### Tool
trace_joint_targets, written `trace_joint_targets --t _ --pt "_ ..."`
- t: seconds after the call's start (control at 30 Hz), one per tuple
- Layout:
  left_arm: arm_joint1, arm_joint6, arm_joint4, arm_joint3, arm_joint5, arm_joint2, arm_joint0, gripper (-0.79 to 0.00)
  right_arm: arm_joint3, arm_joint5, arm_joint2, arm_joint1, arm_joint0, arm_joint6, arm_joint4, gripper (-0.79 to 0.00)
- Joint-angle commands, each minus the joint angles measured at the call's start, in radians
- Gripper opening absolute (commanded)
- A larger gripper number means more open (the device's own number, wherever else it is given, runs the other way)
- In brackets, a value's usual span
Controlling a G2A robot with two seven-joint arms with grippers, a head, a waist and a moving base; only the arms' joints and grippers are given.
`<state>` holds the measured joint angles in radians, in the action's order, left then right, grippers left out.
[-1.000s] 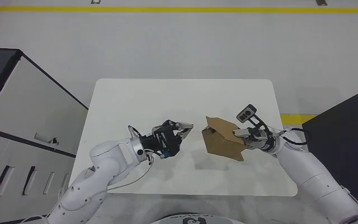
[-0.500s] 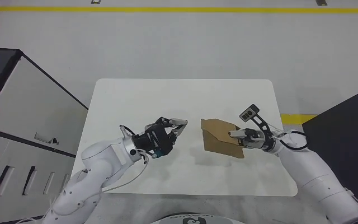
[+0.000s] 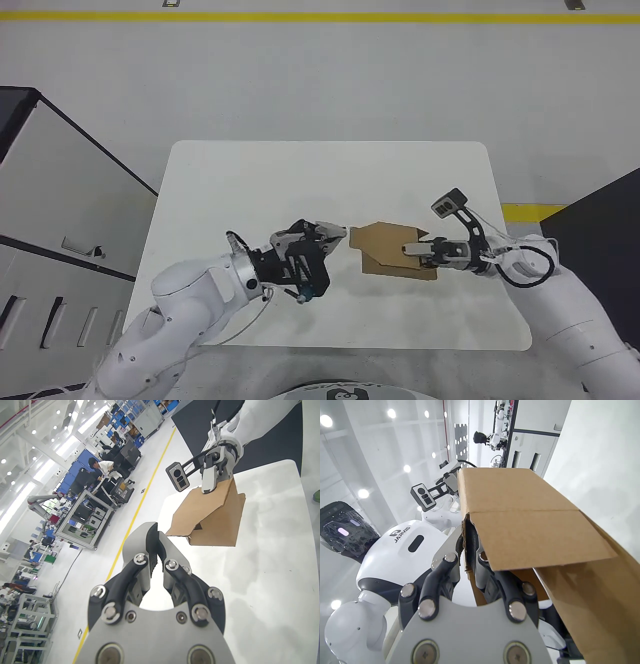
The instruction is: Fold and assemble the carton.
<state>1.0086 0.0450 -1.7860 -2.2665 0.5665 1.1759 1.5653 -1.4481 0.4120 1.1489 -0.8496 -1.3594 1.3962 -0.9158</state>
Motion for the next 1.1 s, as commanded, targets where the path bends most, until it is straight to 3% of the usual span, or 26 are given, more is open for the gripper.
trace_joint_targets --t 0.0,0.4,0.7,1.07 --pt "0.002 0.017 0.000 0.002 0.000 -0.008 -0.008 -0.785 -0.011 0.011 0.009 0.000 -0.008 0.001 0.010 -0.785" --pt "0.003 0.046 -0.002 0.007 0.027 -0.029 -0.021 -0.785 -0.059 0.013 0.055 -0.003 -0.044 -0.002 0.019 -0.785" --pt "-0.001 0.017 0.000 -0.030 0.016 0.002 0.007 -0.785 -0.037 -0.004 0.055 -0.011 -0.042 -0.029 0.068 -0.785" --pt "0.007 0.038 -0.038 0.007 0.043 -0.082 -0.032 -0.785 -0.051 0.024 0.066 -0.018 -0.047 -0.036 0.100 -0.785"
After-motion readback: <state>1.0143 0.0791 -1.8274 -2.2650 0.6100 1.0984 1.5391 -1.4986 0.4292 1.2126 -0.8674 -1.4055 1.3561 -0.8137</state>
